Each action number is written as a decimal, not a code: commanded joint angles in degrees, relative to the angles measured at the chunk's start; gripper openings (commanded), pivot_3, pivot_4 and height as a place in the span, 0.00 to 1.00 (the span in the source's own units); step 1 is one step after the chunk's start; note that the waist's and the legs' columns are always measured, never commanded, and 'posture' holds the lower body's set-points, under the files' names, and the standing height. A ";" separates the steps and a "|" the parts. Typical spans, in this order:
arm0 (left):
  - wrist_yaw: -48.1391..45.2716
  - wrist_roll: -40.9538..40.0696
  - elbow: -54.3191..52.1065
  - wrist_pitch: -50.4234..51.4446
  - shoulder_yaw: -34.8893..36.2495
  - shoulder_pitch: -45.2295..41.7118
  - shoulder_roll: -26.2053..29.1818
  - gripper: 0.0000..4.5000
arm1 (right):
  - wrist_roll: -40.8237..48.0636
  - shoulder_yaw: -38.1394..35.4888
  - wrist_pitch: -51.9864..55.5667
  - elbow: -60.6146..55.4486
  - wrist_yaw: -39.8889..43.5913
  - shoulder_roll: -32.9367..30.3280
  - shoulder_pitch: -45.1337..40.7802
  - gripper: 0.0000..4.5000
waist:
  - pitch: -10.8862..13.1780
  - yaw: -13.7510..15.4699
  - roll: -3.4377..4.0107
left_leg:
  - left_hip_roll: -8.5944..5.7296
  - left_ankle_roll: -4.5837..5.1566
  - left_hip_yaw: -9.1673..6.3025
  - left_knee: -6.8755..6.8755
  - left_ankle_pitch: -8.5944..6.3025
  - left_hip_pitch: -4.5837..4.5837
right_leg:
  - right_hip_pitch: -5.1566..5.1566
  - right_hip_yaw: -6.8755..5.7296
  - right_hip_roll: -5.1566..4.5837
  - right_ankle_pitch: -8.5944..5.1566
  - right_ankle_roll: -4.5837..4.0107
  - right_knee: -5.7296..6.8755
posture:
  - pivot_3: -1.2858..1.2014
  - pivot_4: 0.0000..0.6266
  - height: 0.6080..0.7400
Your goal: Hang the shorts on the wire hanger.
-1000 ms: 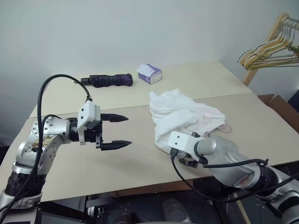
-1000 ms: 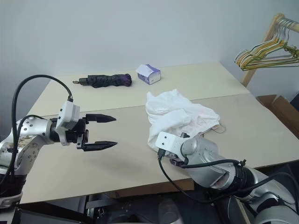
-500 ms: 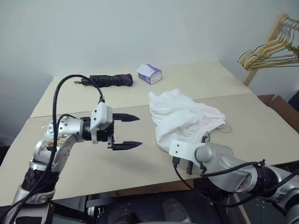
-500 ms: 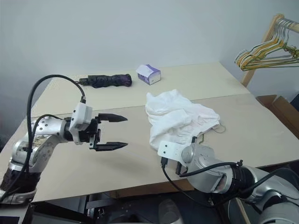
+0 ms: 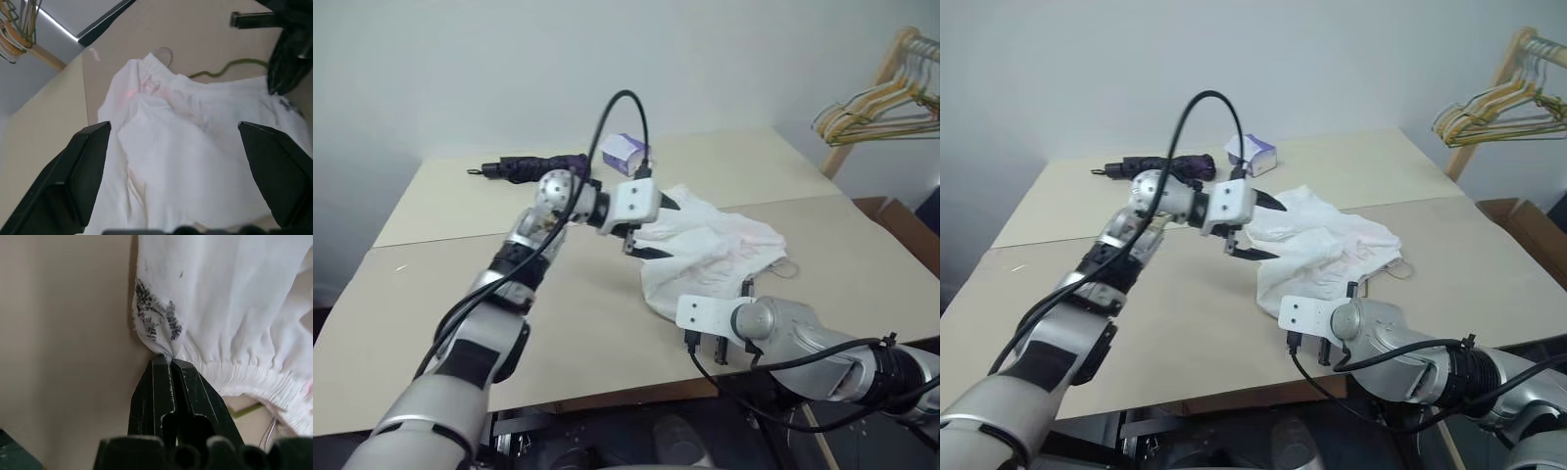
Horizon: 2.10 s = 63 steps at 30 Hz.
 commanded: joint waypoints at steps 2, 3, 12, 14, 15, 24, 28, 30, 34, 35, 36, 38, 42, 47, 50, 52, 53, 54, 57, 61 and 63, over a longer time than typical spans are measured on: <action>7.78 6.10 5.21 4.55 -2.89 -3.52 -5.59 1.00 | -0.45 -2.38 2.16 -2.21 -1.83 0.71 0.31 0.01 | 0.01 -1.37 -0.01 | -0.12 0.05 0.02 0.02 0.00 0.00 | 0.01 0.01 -0.15 0.00 0.00 0.04 | 0.31 0.00 1.00; 9.77 7.37 6.69 5.74 -3.38 -4.00 -7.01 1.00 | -0.32 -2.54 2.58 -2.50 -2.09 0.92 0.45 0.01 | 0.01 -1.78 -0.02 | -0.15 0.07 0.04 0.07 0.00 0.00 | 0.04 0.01 -0.17 -0.02 0.03 0.06 | 0.31 0.00 1.00; 31.57 14.56 21.73 8.43 -2.96 -7.55 -15.61 1.00 | 0.56 -2.78 5.30 -3.60 -4.20 2.91 0.31 0.01 | 0.05 -5.32 -0.09 | -0.10 0.15 0.05 0.51 -0.09 0.06 | 0.15 -0.02 -0.20 -0.24 0.44 0.43 | 0.30 0.00 1.00; 34.49 15.52 23.85 9.10 -2.93 -7.74 -16.91 0.92 | 0.86 -2.84 5.77 -3.60 -4.76 3.31 0.29 0.00 | 0.05 -5.87 -0.09 | -0.14 0.18 0.05 0.51 -0.10 0.04 | 0.12 -0.02 -0.25 -0.32 0.56 0.49 | 0.30 0.00 1.00; 35.21 15.94 24.48 9.46 -3.09 -7.71 -17.30 0.88 | 1.02 -2.80 6.02 -3.60 -4.97 3.53 0.17 0.00 | 0.06 -6.03 -0.09 | -0.16 0.19 0.05 0.52 -0.10 0.03 | 0.11 -0.03 -0.28 -0.33 0.59 0.53 | 0.30 0.00 1.00; 38.34 14.93 25.95 10.61 0.43 -7.21 -17.48 0.26 | 2.24 -3.43 7.12 -3.47 -6.69 4.87 0.03 0.00 | 0.06 -6.25 -0.10 | -0.19 0.18 0.05 0.55 -0.10 0.03 | 0.10 -0.02 -0.30 -0.35 0.62 0.58 | 0.30 0.00 1.00; 38.07 13.70 25.08 10.64 3.16 -6.47 -16.35 0.00 | 2.57 -3.70 7.12 -3.41 -7.06 5.34 0.20 0.00 | 0.05 -6.26 -0.09 | -0.19 0.19 0.05 0.56 -0.10 0.03 | 0.10 -0.02 -0.30 -0.35 0.62 0.60 | 0.30 0.00 1.00; 37.64 12.20 23.83 10.79 5.08 -5.70 -15.17 0.00 | 2.83 -3.94 7.03 -3.57 -7.18 5.34 0.24 0.00 | 0.05 -6.29 -0.09 | -0.19 0.18 0.05 0.56 -0.10 0.03 | 0.10 -0.03 -0.30 -0.35 0.62 0.61 | 0.30 0.00 1.00; 36.86 8.90 15.62 9.99 9.18 -0.60 -10.27 0.00 | 3.93 -4.68 7.51 -4.74 -7.33 5.33 0.65 0.00 | 0.04 -6.73 -0.07 | -0.17 0.19 0.05 0.56 -0.10 0.04 | 0.07 0.00 -0.29 -0.35 0.62 0.68 | 0.31 0.00 1.00; 36.68 7.76 11.23 10.60 10.51 1.79 -8.82 0.00 | 4.24 -4.81 7.55 -5.20 -7.39 5.26 0.89 0.00 | 0.03 -6.86 -0.06 | -0.16 0.18 0.05 0.56 -0.09 0.05 | 0.05 0.00 -0.27 -0.35 0.62 0.72 | 0.31 0.00 1.00; 36.06 6.14 5.15 12.42 12.18 4.89 -7.22 0.00 | 4.56 -4.95 7.58 -5.69 -7.40 5.22 1.14 0.00 | 0.03 -6.95 -0.05 | -0.14 0.18 0.06 0.56 -0.09 0.06 | 0.04 0.01 -0.26 -0.35 0.62 0.78 | 0.31 0.00 1.00; 35.84 4.06 -8.15 17.26 14.57 11.61 -4.41 0.00 | 5.03 -5.10 7.55 -6.37 -7.43 5.12 1.41 0.00 | 0.02 -6.93 -0.05 | -0.11 0.18 0.06 0.55 -0.09 0.05 | 0.01 0.02 -0.24 -0.35 0.62 0.85 | 0.31 0.00 1.00; 35.16 1.57 -33.35 28.29 17.86 25.44 1.48 0.00 | 5.42 -5.36 6.12 -6.91 -7.20 4.45 1.92 0.00 | -0.01 -6.26 -0.05 | -0.14 0.19 0.07 0.59 -0.09 0.04 | -0.01 0.10 -0.24 -0.16 0.29 0.89 | 0.33 0.00 1.00; 36.61 -0.78 -56.62 43.24 22.40 37.51 7.06 0.00 | 5.32 -4.68 2.10 -5.73 -6.15 2.65 1.34 0.00 | -0.02 -4.18 -0.04 | -0.14 0.19 0.03 0.61 -0.09 0.06 | -0.02 0.12 -0.16 -0.11 0.20 0.86 | 0.35 0.00 1.00; 38.38 -1.18 -70.53 55.94 23.68 45.24 8.29 0.00 | 4.84 -4.21 -0.96 -4.30 -5.15 2.18 0.65 0.00 | -0.03 -2.70 -0.05 | -0.16 0.19 0.03 0.60 -0.10 0.06 | 0.02 0.11 -0.17 -0.11 0.20 0.80 | 0.36 0.01 1.00; 38.31 -3.00 -77.82 63.41 23.76 49.05 8.77 0.00 | 4.55 -3.86 -2.57 -3.66 -4.43 2.04 0.37 0.00 | -0.02 -2.05 -0.05 | -0.17 0.19 0.03 0.57 -0.11 0.05 | 0.01 0.12 -0.17 -0.10 0.19 0.77 | 0.37 0.02 1.00; 38.74 -3.11 -80.67 66.11 23.28 50.69 9.28 0.00 | 4.43 -3.71 -3.18 -3.51 -4.10 1.97 0.31 0.00 | 0.00 -1.28 -0.08 | -0.18 0.18 0.03 0.58 -0.13 0.05 | 0.02 0.12 -0.17 -0.09 0.18 0.78 | 0.37 0.02 1.00; 39.10 -3.22 -82.91 68.98 22.95 51.95 9.94 0.05 | 4.26 -3.56 -3.83 -3.31 -3.75 1.88 0.26 0.00 | 0.00 -0.88 -0.09 | -0.19 0.17 0.04 0.59 -0.13 0.05 | 0.02 0.12 -0.16 -0.10 0.17 0.75 | 0.37 0.02 1.00; 40.53 -3.73 -86.77 74.42 23.46 53.80 10.98 0.21 | 3.81 -3.29 -4.95 -3.03 -3.09 1.74 0.32 0.00 | 0.00 0.78 -0.08 | -0.16 -0.07 0.03 0.59 -0.28 0.05 | 0.08 0.11 -0.12 -0.04 0.07 0.59 | 0.38 0.03 1.00; 40.80 -5.25 -89.38 78.24 24.98 54.40 13.28 0.49 | 3.20 -3.12 -5.89 -2.84 -2.42 1.66 0.61 0.00 | 0.01 2.44 -0.09 | -0.17 -0.25 0.06 0.57 -0.40 0.02 | 0.12 0.12 -0.13 0.08 -0.13 0.32 | 0.38 0.04 1.00; 39.93 -6.66 -90.14 78.07 26.68 54.43 14.50 0.64 | 2.74 -3.07 -6.11 -2.78 -2.17 1.80 0.82 0.00 | 0.02 3.07 -0.10 | -0.16 -0.26 0.06 0.56 -0.41 0.01 | 0.11 0.12 -0.12 0.10 -0.16 0.29 | 0.38 0.04 1.00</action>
